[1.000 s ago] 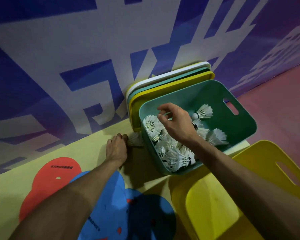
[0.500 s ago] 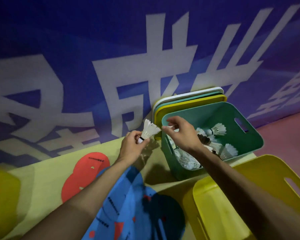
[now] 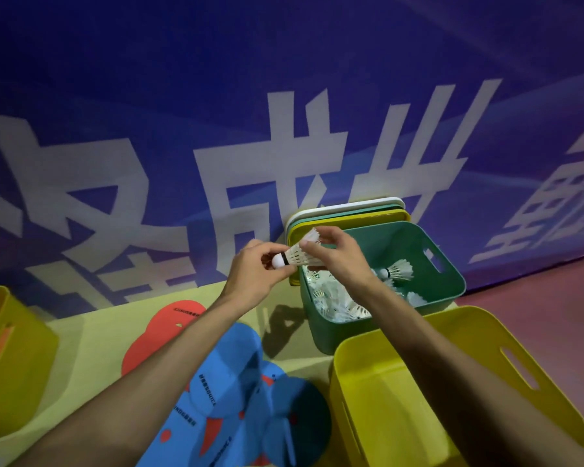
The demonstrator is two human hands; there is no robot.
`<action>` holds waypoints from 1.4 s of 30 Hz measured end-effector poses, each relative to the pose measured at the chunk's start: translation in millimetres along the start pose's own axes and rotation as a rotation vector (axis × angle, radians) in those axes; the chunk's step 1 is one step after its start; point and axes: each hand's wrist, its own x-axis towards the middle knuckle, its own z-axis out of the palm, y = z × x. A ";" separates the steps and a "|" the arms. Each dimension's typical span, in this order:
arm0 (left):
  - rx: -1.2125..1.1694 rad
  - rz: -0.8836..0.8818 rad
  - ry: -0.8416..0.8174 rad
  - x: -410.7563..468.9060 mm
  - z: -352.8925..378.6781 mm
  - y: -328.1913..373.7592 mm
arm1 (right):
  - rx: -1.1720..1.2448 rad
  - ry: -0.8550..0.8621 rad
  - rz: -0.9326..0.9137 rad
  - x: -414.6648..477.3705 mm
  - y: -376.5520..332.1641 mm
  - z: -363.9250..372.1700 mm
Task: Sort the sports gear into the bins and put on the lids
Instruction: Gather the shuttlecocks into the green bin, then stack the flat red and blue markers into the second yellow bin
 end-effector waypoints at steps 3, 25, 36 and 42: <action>-0.075 -0.034 -0.048 -4.7 7.4 18.7 | 0.075 0.019 0.035 -4.4 -0.3 -19.5; -0.139 -0.212 -0.066 -33.9 36.5 38.0 | -0.070 0.150 0.196 9.4 69.0 -91.9; -0.068 -0.408 0.102 -89.2 -6.1 -4.9 | -0.069 -0.071 -0.024 -3.7 38.1 -5.2; -0.098 -0.578 0.176 -135.3 -39.6 -58.7 | -0.130 -0.226 0.020 -18.5 54.4 76.7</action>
